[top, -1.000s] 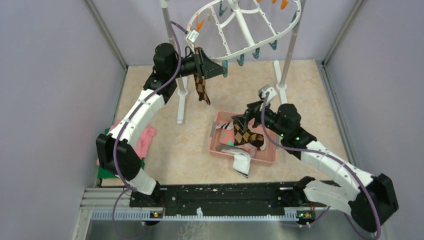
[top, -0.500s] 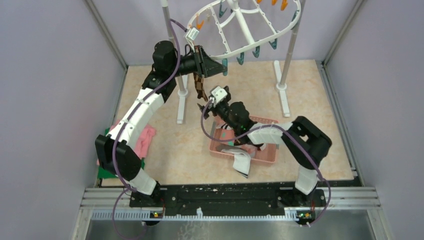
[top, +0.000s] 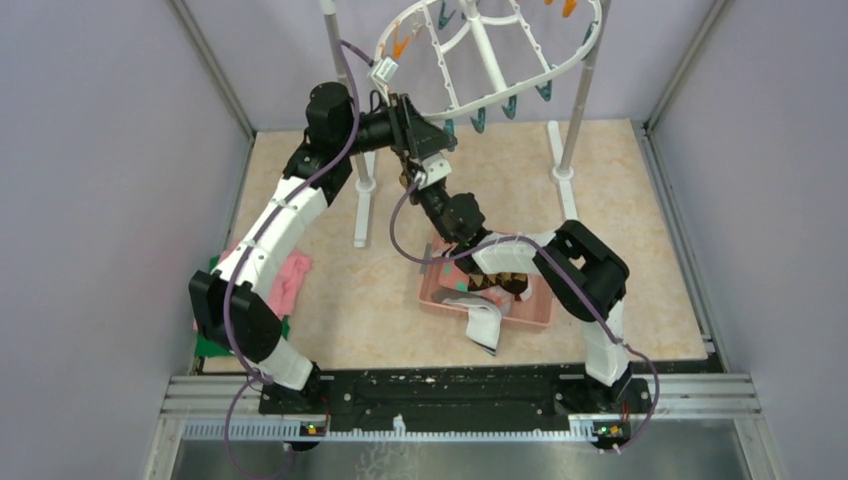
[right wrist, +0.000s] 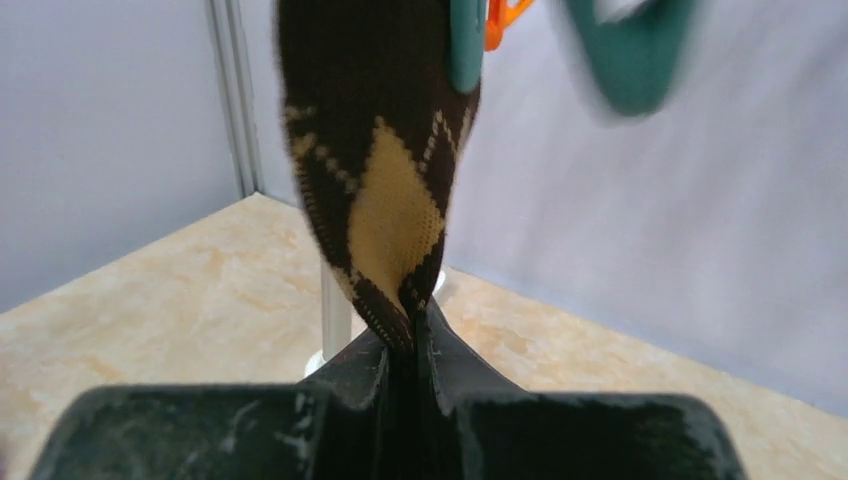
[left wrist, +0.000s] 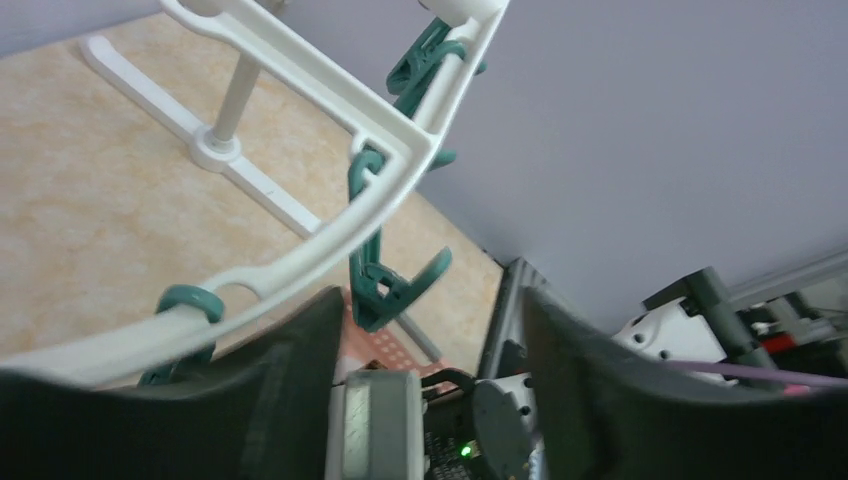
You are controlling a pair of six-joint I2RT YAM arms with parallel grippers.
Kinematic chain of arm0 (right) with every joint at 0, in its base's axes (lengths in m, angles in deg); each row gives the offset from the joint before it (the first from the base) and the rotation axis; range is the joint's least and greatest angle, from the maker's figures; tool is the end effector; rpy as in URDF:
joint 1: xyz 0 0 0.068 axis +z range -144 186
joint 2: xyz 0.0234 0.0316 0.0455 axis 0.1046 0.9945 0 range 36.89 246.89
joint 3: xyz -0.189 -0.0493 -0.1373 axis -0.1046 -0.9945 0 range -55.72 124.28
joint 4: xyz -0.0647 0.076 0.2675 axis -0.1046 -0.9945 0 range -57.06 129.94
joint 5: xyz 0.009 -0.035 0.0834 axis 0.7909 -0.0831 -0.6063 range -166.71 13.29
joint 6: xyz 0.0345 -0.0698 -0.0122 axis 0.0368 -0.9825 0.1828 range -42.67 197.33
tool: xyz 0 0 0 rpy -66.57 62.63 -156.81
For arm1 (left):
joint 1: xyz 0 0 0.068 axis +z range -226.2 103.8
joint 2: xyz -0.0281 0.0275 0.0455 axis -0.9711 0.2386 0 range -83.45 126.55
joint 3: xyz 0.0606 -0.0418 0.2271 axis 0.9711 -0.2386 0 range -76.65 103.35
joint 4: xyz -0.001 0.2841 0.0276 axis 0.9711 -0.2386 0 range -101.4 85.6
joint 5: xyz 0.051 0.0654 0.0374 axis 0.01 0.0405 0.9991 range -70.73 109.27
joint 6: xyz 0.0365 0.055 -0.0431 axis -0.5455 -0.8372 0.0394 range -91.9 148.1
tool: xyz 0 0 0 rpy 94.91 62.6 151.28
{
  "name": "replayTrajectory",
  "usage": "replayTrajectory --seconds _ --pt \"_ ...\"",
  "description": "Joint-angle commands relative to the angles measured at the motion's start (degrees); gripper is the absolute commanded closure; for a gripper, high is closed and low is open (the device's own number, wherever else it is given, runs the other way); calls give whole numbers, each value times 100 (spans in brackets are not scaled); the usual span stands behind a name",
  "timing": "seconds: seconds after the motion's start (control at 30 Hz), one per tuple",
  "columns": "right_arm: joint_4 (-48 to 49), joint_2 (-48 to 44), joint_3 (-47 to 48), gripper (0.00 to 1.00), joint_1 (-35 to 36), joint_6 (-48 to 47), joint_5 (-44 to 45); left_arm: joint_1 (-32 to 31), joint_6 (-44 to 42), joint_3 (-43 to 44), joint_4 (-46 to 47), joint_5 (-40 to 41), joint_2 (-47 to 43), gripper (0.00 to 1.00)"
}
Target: Remove the socks clipped to the hanger
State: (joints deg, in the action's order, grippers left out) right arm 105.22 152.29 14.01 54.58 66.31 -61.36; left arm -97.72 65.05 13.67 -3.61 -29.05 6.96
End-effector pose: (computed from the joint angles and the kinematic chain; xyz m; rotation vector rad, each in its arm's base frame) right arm 0.3317 0.3488 0.2153 -0.4068 1.1831 0.4041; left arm 0.3639 -0.1980 0.4032 0.5062 1.6860 -1.4197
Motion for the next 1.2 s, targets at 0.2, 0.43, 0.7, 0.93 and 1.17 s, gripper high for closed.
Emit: replayTrajectory --seconds 0.2,0.43,0.7,0.93,1.17 --pt "518 -1165 -977 100 -499 1132 -468 245 -489 -718 -979 81 -1168 1" --pt "549 -1526 -1286 100 -599 1376 -526 488 -954 -1411 -1980 -238 -2041 1" --pt "481 -2217 -1988 100 -611 1792 -800 623 -1374 -1343 -1838 451 -2230 6" --pt "230 -2541 -2139 100 -581 2371 -1092 623 -499 -1294 -508 157 -1688 12" --pt "52 -2724 -2328 100 -355 2724 -1352 631 -496 -909 -281 376 -1379 12"
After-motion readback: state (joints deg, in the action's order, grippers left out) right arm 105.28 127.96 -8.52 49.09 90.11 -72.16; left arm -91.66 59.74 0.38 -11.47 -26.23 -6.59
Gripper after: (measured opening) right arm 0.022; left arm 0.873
